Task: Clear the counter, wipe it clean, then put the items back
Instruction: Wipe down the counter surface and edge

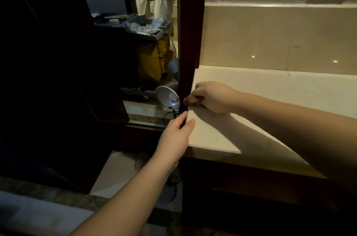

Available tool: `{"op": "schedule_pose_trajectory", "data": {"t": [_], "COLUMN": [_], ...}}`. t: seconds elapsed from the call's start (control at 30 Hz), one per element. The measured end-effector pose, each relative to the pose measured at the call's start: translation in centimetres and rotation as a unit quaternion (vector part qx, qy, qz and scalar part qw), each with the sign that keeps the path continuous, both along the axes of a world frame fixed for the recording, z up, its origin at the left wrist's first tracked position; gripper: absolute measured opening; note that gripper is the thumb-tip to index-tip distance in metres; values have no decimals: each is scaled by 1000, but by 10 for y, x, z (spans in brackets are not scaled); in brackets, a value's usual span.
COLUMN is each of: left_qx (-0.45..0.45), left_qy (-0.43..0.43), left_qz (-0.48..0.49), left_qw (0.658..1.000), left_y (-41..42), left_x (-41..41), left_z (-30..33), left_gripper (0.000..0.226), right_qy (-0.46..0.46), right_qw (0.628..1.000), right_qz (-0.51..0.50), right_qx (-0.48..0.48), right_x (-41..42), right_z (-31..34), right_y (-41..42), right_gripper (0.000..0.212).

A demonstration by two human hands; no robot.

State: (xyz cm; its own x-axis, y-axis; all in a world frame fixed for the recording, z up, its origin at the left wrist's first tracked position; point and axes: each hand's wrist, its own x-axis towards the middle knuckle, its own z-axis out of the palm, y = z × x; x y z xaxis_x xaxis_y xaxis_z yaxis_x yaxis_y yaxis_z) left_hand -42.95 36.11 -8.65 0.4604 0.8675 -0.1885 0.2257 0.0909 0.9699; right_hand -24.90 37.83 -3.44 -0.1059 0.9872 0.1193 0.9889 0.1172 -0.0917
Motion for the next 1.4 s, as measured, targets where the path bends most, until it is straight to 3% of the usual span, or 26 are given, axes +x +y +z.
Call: {"op": "schedule_pose_trajectory", "data": {"t": [0.1, 0.27, 0.37, 0.53, 0.8, 0.93, 1.03, 1.2, 1.4], "left_qx": [-3, -42, 0, 106, 173, 173, 157, 132, 138], "left_qy": [11, 7, 41, 130, 155, 160, 146, 112, 81], "left_qz": [-36, -148, -212, -225, -229, -222, -222, -192, -207], "left_qw": [999, 988, 976, 960, 945, 946, 951, 966, 965], "left_y": [3, 9, 15, 20, 23, 24, 21, 12, 16], "left_x": [-9, -26, -32, -34, -34, -34, -38, -43, -41], "left_z": [0, 1, -1, -10, -16, -17, -19, -25, -33], "left_gripper": [50, 72, 89, 122, 95, 117, 115, 51, 93], "right_qy": [4, -17, -1, 11, -9, 0, 6, -15, -11], "right_qw": [999, 999, 999, 998, 1000, 999, 999, 1000, 996], "right_qz": [50, -16, -38, 48, -8, 27, 2, -18, -8], "right_qx": [-12, -22, -5, -46, 15, -27, -49, -3, -83], "right_x": [-2, 4, -4, -18, -42, -42, -40, -60, -52], "right_z": [1, 7, 5, 8, -1, 5, 10, 5, 14], "right_y": [-48, -23, -10, -80, -47, -94, -92, -61, -122], "right_gripper": [20, 20, 17, 21, 18, 24, 28, 20, 31]}}
